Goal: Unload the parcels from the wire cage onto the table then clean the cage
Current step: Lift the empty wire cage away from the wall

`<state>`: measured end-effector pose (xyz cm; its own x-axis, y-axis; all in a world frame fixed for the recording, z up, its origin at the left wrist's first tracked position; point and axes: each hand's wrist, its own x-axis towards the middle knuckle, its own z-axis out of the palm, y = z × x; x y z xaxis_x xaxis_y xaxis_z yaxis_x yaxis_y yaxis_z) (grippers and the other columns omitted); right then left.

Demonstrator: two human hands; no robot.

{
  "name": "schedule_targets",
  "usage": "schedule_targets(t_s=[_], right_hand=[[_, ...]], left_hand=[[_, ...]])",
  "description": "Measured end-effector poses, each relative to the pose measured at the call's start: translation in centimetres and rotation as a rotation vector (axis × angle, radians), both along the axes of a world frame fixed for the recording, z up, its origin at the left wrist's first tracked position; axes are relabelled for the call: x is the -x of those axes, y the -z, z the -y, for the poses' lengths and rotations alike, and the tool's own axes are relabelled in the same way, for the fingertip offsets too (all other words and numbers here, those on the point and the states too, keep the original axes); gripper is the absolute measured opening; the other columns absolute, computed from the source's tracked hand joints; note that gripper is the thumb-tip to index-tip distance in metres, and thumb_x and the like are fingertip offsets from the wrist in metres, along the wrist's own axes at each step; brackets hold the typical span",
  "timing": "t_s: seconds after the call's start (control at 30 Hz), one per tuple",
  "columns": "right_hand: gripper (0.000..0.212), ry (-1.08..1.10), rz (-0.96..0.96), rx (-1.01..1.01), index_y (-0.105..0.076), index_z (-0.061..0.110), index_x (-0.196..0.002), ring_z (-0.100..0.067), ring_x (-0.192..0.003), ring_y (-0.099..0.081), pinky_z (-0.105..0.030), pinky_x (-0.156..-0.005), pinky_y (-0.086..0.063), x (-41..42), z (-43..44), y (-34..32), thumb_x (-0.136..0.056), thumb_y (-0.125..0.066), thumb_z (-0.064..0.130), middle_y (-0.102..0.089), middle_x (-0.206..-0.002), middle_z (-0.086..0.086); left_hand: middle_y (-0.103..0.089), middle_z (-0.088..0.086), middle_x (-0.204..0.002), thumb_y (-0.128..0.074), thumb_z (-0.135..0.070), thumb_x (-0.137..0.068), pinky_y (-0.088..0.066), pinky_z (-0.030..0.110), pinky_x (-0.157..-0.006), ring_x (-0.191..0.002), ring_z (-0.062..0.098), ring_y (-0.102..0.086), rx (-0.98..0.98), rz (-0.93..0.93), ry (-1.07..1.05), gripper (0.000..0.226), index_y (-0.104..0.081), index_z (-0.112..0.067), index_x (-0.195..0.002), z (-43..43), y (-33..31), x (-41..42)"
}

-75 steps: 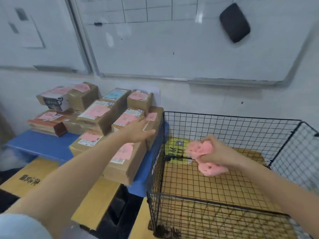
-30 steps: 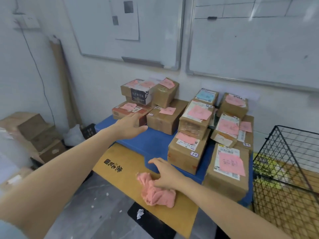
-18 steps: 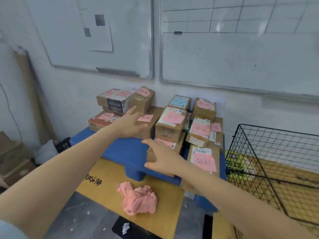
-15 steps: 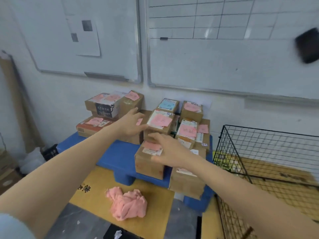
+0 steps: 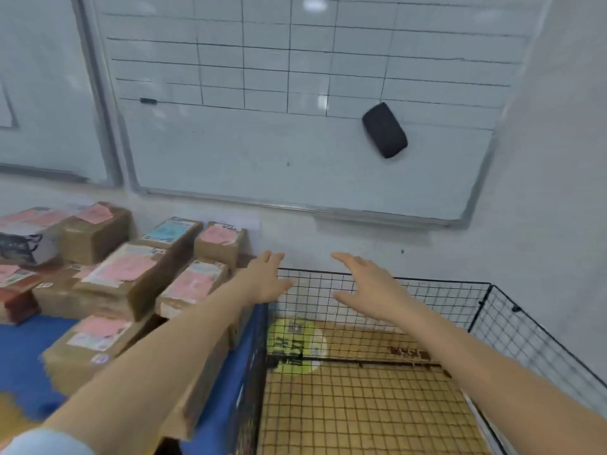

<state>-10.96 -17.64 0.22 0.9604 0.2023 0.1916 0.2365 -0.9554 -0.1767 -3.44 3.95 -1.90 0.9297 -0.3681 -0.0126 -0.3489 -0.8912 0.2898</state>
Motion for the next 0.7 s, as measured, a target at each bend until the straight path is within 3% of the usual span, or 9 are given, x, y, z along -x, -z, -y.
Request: schedule_targets(t_s=[0.13, 0.4, 0.57, 0.63, 0.7], right_hand=[[0.075, 0.073, -0.031, -0.011, -0.018, 0.031, -0.151, -0.021, -0.135, -0.038, -0.039, -0.108, -0.037, -2.2, 9.0, 0.9, -0.090, -0.057, 0.052, -0.037, -0.151, -0.002], [0.084, 0.176, -0.068, 0.096, -0.018, 0.030, -0.151, -0.020, -0.132, -0.041, -0.039, -0.106, -0.036, -6.8, 19.8, 4.5, -0.084, -0.052, 0.068, -0.040, -0.149, -0.002], [0.079, 0.234, -0.074, 0.161, -0.022, 0.033, -0.149, -0.019, -0.130, -0.045, -0.040, -0.105, -0.035, -7.9, 25.1, 6.8, -0.084, -0.042, 0.073, -0.046, -0.145, 0.000], [0.081, 0.263, -0.087, 0.213, -0.026, 0.033, -0.148, -0.017, -0.127, -0.047, -0.039, -0.105, -0.034, -7.9, 27.1, 7.7, -0.081, -0.031, 0.079, -0.049, -0.142, 0.002], [0.099, 0.276, -0.080, 0.276, -0.032, 0.035, -0.145, -0.013, -0.124, -0.049, -0.038, -0.106, -0.032, -7.7, 28.4, 8.3, -0.068, -0.003, 0.090, -0.053, -0.137, 0.007]], left_hand=[[0.005, 0.004, -0.160, -0.030, -0.056, -0.096, -0.002, 0.050, -0.117, -0.147, 0.026, 0.008, -0.123, 0.078, -0.032, 0.066, -0.006, -0.029, -0.152, 6.1, 1.6, -1.5], [0.003, 0.003, -0.160, -0.018, -0.064, -0.092, -0.002, 0.048, -0.118, -0.147, 0.024, 0.002, -0.160, 0.116, 0.062, 0.067, 0.001, -0.037, -0.151, 13.7, 4.3, -5.4], [-0.011, -0.001, -0.160, 0.023, -0.084, -0.057, -0.007, 0.049, -0.117, -0.146, 0.023, -0.016, -0.185, 0.160, 0.030, 0.107, -0.007, -0.042, -0.149, 12.3, 6.5, -7.6], [-0.018, -0.005, -0.158, 0.026, -0.085, -0.054, -0.007, 0.049, -0.117, -0.145, 0.019, -0.020, -0.214, 0.176, -0.019, 0.110, -0.014, -0.043, -0.148, 10.9, 7.2, -8.3], [-0.024, -0.007, -0.156, 0.018, -0.085, -0.063, -0.008, 0.048, -0.117, -0.144, 0.015, -0.022, -0.267, 0.200, -0.045, 0.101, -0.022, -0.043, -0.146, 9.3, 7.1, -8.5]])
